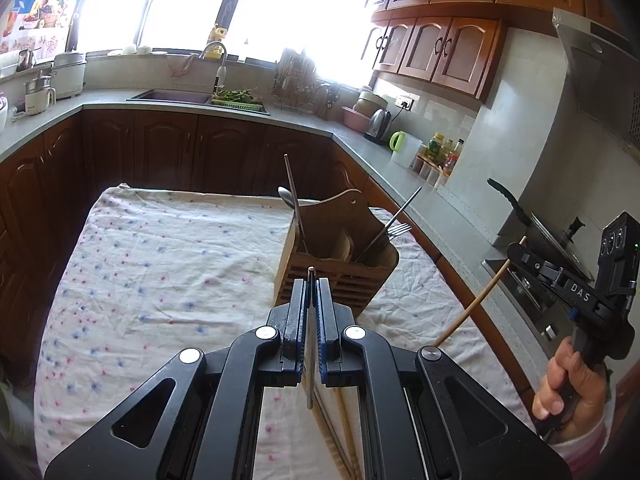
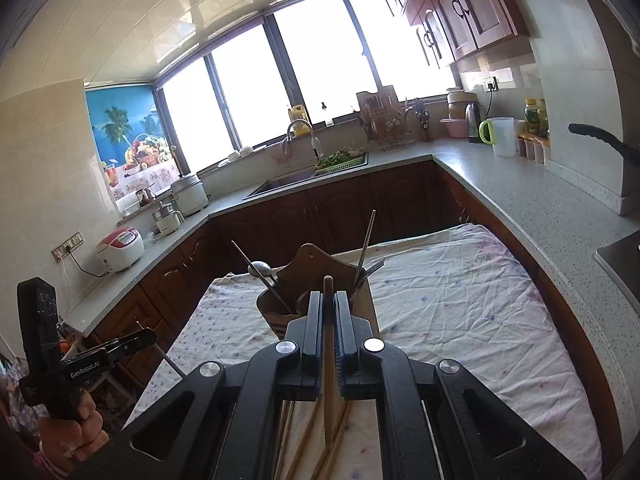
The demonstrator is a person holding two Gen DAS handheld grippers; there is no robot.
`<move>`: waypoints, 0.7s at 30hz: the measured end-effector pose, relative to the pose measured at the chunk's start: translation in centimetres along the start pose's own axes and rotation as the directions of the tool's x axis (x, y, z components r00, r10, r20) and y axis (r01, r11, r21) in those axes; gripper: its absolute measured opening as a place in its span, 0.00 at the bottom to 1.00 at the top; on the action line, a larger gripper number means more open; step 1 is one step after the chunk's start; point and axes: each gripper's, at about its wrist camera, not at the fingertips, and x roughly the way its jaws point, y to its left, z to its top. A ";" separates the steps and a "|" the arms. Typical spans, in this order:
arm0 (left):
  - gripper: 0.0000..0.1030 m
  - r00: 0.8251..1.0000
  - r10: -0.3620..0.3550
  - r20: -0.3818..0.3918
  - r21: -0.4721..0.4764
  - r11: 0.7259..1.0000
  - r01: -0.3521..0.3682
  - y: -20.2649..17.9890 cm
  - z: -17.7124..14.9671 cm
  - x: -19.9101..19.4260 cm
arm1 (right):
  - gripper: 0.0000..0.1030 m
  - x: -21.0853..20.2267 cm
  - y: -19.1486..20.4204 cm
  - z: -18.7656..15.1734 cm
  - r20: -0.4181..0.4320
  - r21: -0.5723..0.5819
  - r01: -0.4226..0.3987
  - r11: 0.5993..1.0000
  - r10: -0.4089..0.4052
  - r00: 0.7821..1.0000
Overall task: Organize utensils
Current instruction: 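Lift both held chopsticks and carry them over the wooden holder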
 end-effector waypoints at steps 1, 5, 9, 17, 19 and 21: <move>0.03 1.000 -0.001 0.005 0.001 1.000 0.001 0.0 0.2 0.0 | 0.05 0.1 0.0 0.2 0.003 -0.002 0.001 1.000 -0.001 1.000; 0.03 0.999 -0.007 0.032 0.004 1.000 0.007 -0.3 1.6 -0.1 | 0.05 0.3 0.2 1.2 0.031 0.001 0.001 1.000 -0.001 1.000; 0.03 0.998 -0.016 0.065 0.015 1.000 0.016 -0.8 3.6 0.0 | 0.05 0.5 0.5 3.1 0.076 -0.004 -0.002 1.000 0.002 0.997; 0.03 0.983 -0.025 0.183 0.063 0.998 0.014 -2.4 9.5 0.0 | 0.05 2.0 0.9 7.4 0.166 -0.004 0.002 1.000 -0.002 0.986; 0.03 0.978 -0.024 0.209 0.069 0.998 0.010 -2.7 10.8 0.3 | 0.05 2.6 1.0 8.5 0.183 -0.008 0.008 1.000 -0.006 0.983; 0.03 0.974 -0.026 0.225 0.061 0.998 0.013 -2.6 11.8 1.0 | 0.05 3.4 1.0 9.3 0.197 -0.008 0.011 1.000 -0.009 0.980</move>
